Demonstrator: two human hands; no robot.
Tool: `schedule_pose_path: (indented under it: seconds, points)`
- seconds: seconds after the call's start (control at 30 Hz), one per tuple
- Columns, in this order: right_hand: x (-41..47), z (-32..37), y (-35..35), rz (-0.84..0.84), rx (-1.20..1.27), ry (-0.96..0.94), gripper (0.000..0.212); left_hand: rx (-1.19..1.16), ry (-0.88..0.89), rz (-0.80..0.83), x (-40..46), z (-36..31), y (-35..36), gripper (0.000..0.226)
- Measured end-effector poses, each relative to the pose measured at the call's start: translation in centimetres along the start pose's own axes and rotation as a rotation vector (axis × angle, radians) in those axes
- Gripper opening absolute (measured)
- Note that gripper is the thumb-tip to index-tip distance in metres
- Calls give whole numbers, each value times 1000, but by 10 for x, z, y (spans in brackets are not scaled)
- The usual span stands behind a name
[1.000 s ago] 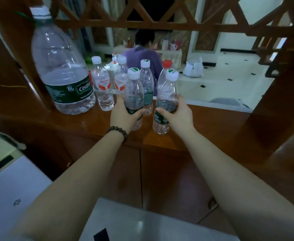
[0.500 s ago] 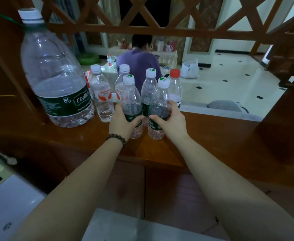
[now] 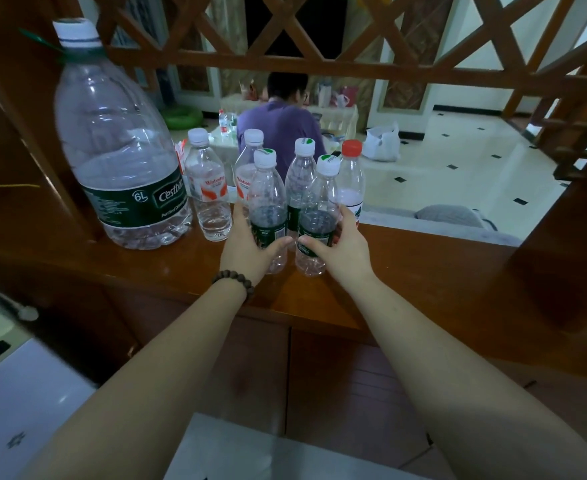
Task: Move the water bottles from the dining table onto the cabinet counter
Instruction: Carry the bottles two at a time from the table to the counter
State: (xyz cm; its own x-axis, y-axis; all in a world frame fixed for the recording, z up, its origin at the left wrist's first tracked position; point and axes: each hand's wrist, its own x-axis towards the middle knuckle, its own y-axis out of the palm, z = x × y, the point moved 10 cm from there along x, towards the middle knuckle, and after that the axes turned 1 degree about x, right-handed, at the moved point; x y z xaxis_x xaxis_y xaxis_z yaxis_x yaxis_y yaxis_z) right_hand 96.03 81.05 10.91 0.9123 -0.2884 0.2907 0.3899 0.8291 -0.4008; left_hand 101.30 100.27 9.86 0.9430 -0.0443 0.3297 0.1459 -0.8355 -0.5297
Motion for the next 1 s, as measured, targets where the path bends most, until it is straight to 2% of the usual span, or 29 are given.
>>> schedule_pose_path:
  seconds: [0.2, 0.43, 0.63, 1.0]
  points:
    - [-21, -5, -7, -4, -90, -13, 72, 125, -1, -44, -26, 4, -10, 98]
    - [-72, -19, -32, -49, -429, -28, 74, 351, 110, -55, -86, -8, -15, 71]
    - [-129, -32, -48, -91, -633, 24, 71, 441, 241, 115, -123, -22, 17, 68]
    - [-299, -56, -76, -287, -713, 358, 65, 414, 441, 420, -229, -24, 52, 70]
